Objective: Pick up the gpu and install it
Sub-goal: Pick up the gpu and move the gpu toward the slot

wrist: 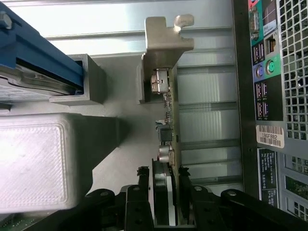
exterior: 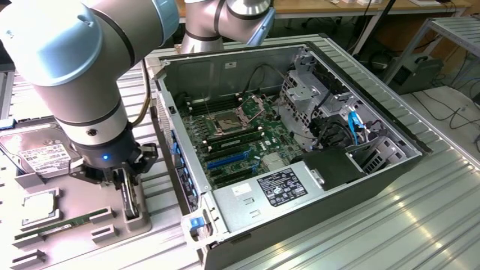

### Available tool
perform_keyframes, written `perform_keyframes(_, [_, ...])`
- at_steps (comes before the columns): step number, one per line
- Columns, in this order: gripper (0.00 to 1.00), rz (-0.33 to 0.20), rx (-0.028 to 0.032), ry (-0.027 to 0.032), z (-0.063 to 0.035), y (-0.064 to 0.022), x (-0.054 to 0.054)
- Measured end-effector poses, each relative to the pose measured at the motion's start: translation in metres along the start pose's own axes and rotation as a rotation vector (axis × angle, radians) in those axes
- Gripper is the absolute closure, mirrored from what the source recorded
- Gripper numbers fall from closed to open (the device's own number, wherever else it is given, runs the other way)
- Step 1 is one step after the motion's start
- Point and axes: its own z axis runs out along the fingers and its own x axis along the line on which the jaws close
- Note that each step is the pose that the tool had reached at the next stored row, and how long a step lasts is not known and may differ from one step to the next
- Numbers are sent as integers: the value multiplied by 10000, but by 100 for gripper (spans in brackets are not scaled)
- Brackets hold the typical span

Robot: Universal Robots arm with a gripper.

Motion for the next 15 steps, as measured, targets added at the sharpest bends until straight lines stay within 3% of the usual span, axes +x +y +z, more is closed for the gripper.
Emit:
perform_keyframes(6, [65, -1, 1, -11, 7, -2, 2])
perform_keyframes(7, [71, -1, 2, -10, 7, -2, 2])
perform_keyframes(15, [71, 1, 3, -10, 24, -2, -27])
